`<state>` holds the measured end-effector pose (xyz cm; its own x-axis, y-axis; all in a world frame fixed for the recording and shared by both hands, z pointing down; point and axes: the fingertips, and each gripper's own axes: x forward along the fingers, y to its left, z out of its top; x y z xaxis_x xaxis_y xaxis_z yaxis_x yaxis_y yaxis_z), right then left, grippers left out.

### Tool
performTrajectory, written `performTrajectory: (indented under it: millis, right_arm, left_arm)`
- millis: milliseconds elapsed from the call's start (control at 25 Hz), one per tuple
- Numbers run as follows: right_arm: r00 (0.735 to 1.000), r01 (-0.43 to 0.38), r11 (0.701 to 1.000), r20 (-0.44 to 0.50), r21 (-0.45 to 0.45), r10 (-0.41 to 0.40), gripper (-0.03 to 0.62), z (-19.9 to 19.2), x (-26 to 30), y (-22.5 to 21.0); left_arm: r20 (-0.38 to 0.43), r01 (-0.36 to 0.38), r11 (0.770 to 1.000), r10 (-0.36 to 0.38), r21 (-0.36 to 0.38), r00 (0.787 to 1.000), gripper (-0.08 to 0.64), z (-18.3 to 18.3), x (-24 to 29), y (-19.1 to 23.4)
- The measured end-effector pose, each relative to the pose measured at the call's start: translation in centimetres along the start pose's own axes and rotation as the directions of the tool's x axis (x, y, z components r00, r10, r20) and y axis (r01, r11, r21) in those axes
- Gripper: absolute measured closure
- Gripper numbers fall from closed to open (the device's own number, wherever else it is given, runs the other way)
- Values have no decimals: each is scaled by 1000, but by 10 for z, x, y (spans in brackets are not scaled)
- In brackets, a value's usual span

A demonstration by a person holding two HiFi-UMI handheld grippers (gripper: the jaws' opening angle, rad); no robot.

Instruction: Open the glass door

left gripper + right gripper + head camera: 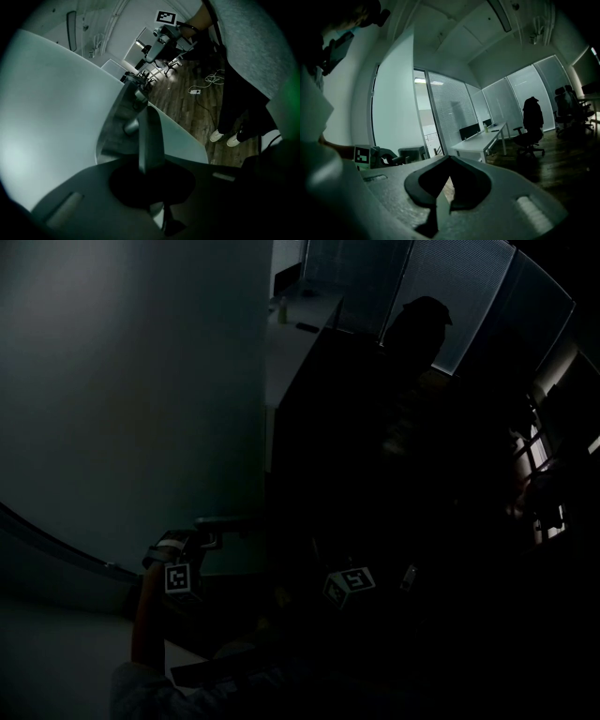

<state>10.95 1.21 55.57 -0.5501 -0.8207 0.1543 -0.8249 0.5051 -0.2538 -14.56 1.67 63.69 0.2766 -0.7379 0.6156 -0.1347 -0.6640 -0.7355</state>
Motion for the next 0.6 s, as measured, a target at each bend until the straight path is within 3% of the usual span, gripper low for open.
performTrajectory:
  millis: [600]
  right_arm:
    - [1000,-15,999,1,-30,15,591,-14,-22,18]
  left_arm:
    - [38,-9,999,7,54,999,558,8,-28,-36]
